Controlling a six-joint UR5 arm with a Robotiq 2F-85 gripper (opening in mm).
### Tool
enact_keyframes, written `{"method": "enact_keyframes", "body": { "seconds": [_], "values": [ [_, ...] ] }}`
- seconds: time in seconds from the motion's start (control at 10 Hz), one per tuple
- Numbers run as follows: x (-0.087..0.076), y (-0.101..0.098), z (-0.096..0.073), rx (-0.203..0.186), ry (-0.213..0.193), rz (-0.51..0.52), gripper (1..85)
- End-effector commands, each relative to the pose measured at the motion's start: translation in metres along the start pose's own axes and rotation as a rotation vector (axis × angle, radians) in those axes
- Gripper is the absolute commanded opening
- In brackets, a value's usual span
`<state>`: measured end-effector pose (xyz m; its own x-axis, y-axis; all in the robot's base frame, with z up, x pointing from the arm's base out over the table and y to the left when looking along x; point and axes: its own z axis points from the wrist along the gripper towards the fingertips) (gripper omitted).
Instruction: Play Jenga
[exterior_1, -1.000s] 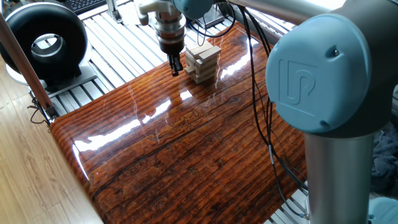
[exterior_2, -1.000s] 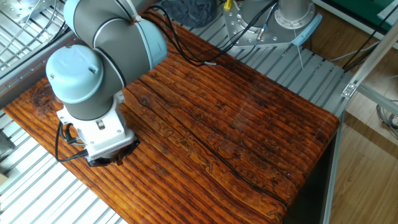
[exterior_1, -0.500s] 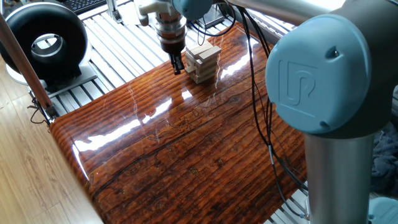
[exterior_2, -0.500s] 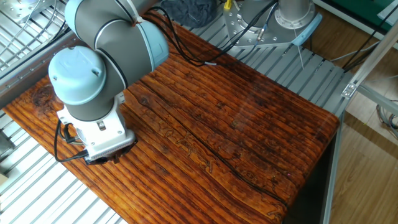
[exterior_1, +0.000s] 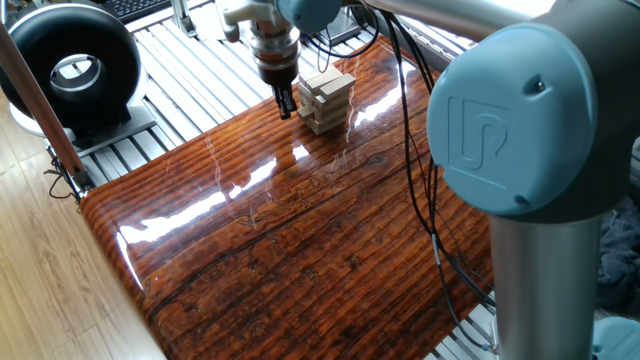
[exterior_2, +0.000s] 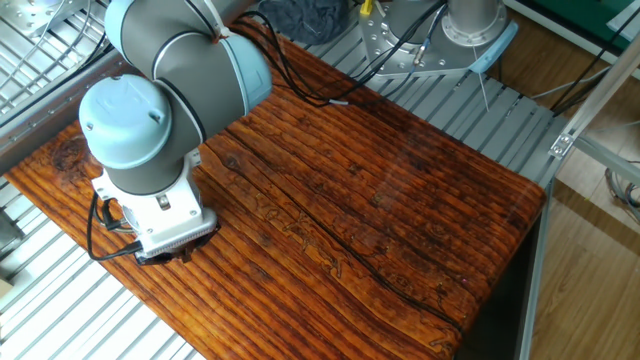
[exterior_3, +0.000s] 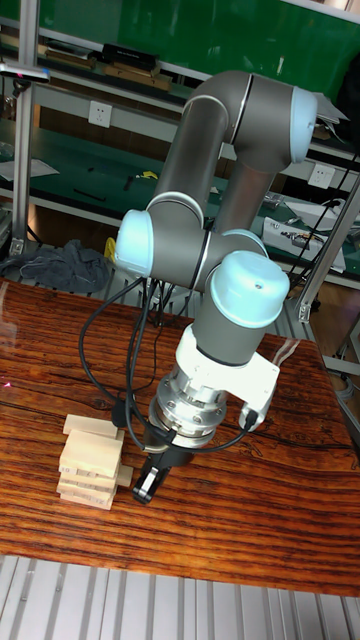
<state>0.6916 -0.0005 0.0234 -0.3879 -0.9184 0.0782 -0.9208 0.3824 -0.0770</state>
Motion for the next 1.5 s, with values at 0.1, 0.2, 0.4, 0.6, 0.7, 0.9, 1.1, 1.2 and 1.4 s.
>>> {"method": "enact_keyframes", "body": {
  "seconds": [0.1,0.2,0.4,0.6,0.7,0.9,1.1,1.2,1.4],
  "values": [
    [-0.005,-0.005,-0.001,0.017,-0.023,0.000,1.3],
    [-0.004,-0.005,-0.001,0.018,-0.022,-0.006,1.3],
    [0.000,-0.009,-0.001,0.033,-0.005,-0.041,1.3],
    [-0.002,-0.013,-0.001,0.046,-0.010,-0.064,1.3],
    [-0.003,-0.014,-0.001,0.050,-0.014,-0.078,1.3],
    [-0.010,-0.013,-0.001,0.050,-0.041,-0.094,1.3],
    [-0.014,-0.012,-0.002,0.047,-0.058,-0.092,2.0],
    [-0.016,-0.014,-0.002,0.052,-0.063,-0.090,2.3],
    [-0.022,-0.017,-0.002,0.063,-0.088,-0.059,2.3]
  ]
}}
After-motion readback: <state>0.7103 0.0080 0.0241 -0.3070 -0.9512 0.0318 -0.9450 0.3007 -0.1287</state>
